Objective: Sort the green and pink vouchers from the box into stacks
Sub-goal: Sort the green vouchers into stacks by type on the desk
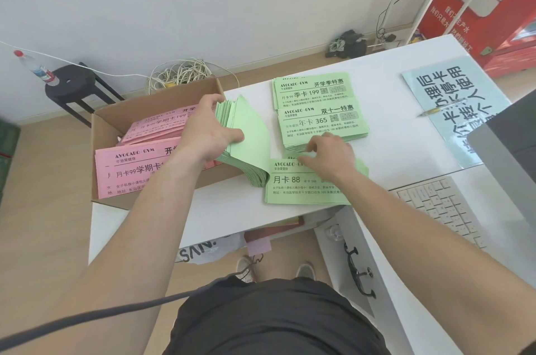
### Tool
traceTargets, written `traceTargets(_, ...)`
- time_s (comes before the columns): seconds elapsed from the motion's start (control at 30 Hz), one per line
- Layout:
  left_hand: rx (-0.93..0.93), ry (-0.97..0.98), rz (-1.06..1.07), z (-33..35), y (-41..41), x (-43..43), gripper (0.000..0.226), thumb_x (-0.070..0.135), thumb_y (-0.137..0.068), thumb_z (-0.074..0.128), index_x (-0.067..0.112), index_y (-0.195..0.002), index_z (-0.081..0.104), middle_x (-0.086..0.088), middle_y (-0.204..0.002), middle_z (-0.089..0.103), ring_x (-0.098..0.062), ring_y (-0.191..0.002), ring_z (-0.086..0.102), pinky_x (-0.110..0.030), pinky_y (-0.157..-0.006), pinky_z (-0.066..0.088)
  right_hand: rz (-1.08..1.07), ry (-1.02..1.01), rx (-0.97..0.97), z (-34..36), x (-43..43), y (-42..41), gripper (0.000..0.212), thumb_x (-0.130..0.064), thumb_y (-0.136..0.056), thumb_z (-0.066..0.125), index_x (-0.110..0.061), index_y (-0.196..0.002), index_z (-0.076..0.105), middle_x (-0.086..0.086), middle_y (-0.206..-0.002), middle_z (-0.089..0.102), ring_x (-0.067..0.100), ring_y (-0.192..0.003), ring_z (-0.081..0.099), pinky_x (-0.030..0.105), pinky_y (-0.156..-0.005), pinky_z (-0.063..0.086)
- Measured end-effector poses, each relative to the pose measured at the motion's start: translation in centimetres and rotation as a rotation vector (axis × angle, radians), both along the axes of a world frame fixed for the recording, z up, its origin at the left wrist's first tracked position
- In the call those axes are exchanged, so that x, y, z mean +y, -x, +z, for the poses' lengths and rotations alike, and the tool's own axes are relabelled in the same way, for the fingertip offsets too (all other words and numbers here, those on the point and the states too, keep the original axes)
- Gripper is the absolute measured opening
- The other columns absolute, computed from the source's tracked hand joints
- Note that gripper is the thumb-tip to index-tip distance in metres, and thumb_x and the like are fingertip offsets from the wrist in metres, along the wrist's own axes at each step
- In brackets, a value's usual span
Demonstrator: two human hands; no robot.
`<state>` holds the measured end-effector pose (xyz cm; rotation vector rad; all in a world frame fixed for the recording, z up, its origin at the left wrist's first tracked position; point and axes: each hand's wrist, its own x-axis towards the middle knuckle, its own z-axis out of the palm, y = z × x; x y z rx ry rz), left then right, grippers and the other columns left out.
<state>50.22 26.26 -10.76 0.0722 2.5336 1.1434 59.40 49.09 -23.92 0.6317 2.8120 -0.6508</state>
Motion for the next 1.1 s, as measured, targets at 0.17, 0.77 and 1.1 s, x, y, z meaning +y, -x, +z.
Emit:
traceTargets(0.17, 0.013, -0.007, -0.015, 0.5, -0.4, 0.3, 0.082, 0.012, -0.067, 0.082, 0.034, -0.137, 0.047, 0.000, -0.137, 0.056, -0.026, -0.113, 0.061, -0.042, -0.090, 0.054, -0.240, 0.324, 0.117, 4.6, 3.4, -1.5, 0.016, -0.030, -0.099, 0.058, -0.023, -0.107, 0.071, -0.004, -0.108, 0.072, 0.017, -0.091, 0.063, 0.030, -0.080, 0.047)
traceTargets(0.77, 0.003, -0.027, -0.134, -1.7, -4.4, 6.1, 0.091, 0.022, -0.078, 0.082, 0.030, -0.152, 0.030, -0.005, -0.131, 0.055, -0.019, -0.099, 0.051, -0.027, -0.083, 0.039, -0.217, 0.969, -0.071, 10.4, -1.1, -0.6, 0.054, -0.054, -0.101, 0.050, -0.004, -0.118, 0.063, 0.019, -0.108, 0.072, 0.030, -0.086, 0.077, 0.042, -0.076, 0.062)
traceTargets(1.1, -0.384, -0.228, -0.368, -5.4, -5.5, 5.7, 0.117, 0.031, -0.067, 0.089, 0.045, -0.154, 0.013, 0.012, -0.150, 0.049, -0.007, -0.114, 0.065, -0.041, -0.108, 0.045, -0.340, 0.816, -0.157, 9.8, -1.2, -1.0, 0.066, -0.071, -0.077, 0.068, -0.015, -0.112, 0.069, 0.005, -0.097, 0.078, 0.023, -0.077, 0.077, 0.033, -0.066, 0.061)
